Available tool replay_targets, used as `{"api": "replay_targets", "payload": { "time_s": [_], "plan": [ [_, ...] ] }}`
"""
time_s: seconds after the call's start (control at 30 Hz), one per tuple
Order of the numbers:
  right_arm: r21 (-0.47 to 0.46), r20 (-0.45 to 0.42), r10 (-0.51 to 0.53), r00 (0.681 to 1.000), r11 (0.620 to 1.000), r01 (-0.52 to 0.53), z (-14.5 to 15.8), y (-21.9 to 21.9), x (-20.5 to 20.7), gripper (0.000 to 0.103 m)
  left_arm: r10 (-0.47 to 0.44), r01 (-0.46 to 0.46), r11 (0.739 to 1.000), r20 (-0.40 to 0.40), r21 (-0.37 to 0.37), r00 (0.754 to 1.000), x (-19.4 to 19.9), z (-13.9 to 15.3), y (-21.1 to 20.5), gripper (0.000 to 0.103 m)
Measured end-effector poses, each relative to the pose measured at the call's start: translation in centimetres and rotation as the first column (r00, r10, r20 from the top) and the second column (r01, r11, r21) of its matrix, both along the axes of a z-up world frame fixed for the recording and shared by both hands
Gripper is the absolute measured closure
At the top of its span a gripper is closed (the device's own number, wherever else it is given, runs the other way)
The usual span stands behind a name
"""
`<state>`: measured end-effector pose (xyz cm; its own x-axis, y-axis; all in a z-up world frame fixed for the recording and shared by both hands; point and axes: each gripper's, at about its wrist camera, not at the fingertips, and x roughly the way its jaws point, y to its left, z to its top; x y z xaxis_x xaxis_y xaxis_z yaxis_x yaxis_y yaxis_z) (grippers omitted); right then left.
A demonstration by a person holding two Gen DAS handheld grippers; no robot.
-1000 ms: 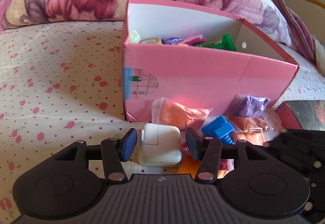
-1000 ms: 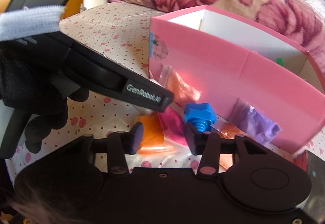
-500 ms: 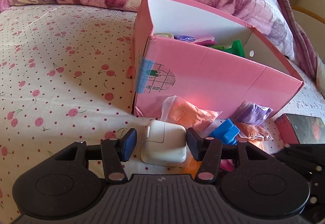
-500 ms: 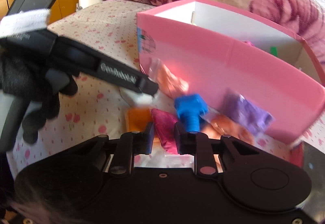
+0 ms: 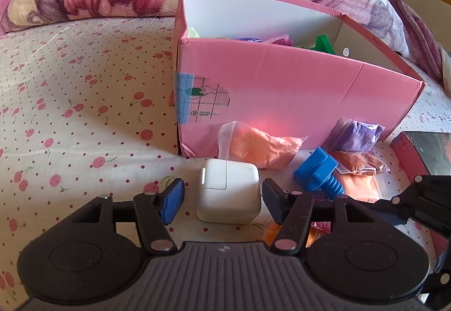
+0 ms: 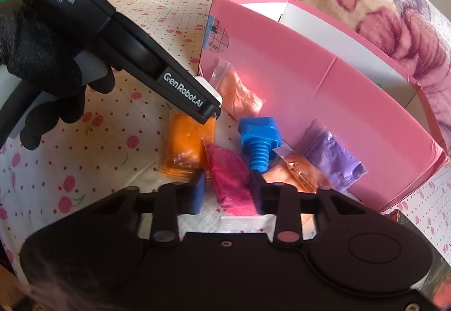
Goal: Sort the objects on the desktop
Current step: 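Grasp the white charger cube with the left gripper while the right gripper grasps the pink packet, then lift the white charger cube with the left gripper and drop it into the pink box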
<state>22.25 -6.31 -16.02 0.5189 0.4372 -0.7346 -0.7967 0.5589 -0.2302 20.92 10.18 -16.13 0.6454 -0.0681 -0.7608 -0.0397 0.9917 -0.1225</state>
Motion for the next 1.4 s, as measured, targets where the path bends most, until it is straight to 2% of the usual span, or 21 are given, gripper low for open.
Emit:
{"api": "replay_targets", "payload": {
  "time_s": [0.07,0.1,0.3,0.5,0.67,0.9,0.97,1.1,1.23,1.4],
  "plan": [
    [0.004,-0.011,-0.012,1.0,1.0,0.013,0.2,-0.2,0.2,0.078,0.004,-0.004,1.0,0.001,-0.012,1.0,-0.1,0.0,0.2,0.049],
    [0.006,-0.015,-0.017,1.0,1.0,0.018,0.3,-0.4,0.3,0.08,0.0,0.0,1.0,0.002,-0.022,1.0,-0.1,0.1,0.2,0.057],
    [0.04,-0.065,-0.047,0.997,0.998,0.049,1.7,-1.6,0.0,0.086,0.016,-0.016,0.999,-0.001,-0.047,1.0,-0.3,0.6,0.5,0.058],
    [0.171,-0.223,-0.148,0.963,0.967,0.189,2.7,-4.6,-0.1,0.088,0.047,-0.046,0.997,0.022,-0.061,0.999,-1.1,1.6,1.0,0.058],
    [0.165,-0.171,-0.181,0.969,0.964,0.209,2.3,-5.9,-1.7,0.089,0.076,-0.072,0.995,0.048,-0.07,0.996,-2.2,2.9,1.4,0.058],
    [0.126,-0.078,-0.131,0.988,0.982,0.14,1.2,-4.9,-3.5,0.089,0.1,-0.09,0.993,0.139,-0.071,0.985,-4.8,7.3,1.3,0.058],
    [0.141,-0.084,-0.132,0.988,0.98,0.143,1.2,-5.2,-3.4,0.089,0.102,-0.09,0.993,0.157,-0.08,0.982,-4.8,8.6,1.1,0.058],
    [0.171,-0.097,-0.135,0.986,0.974,0.15,1.2,-5.7,-3.2,0.089,0.081,-0.064,0.993,0.179,-0.1,0.98,-3.3,10.9,0.0,0.058],
    [0.201,-0.11,-0.137,0.984,0.967,0.157,1.2,-6.2,-3.0,0.089,0.02,-0.003,0.996,0.182,-0.091,0.983,0.1,12.7,-2.7,0.058],
    [0.238,-0.126,-0.139,0.982,0.957,0.166,1.2,-6.8,-2.7,0.089,-0.067,0.075,0.993,0.092,-0.088,0.994,6.7,12.5,-6.5,0.058]
  ]
}}
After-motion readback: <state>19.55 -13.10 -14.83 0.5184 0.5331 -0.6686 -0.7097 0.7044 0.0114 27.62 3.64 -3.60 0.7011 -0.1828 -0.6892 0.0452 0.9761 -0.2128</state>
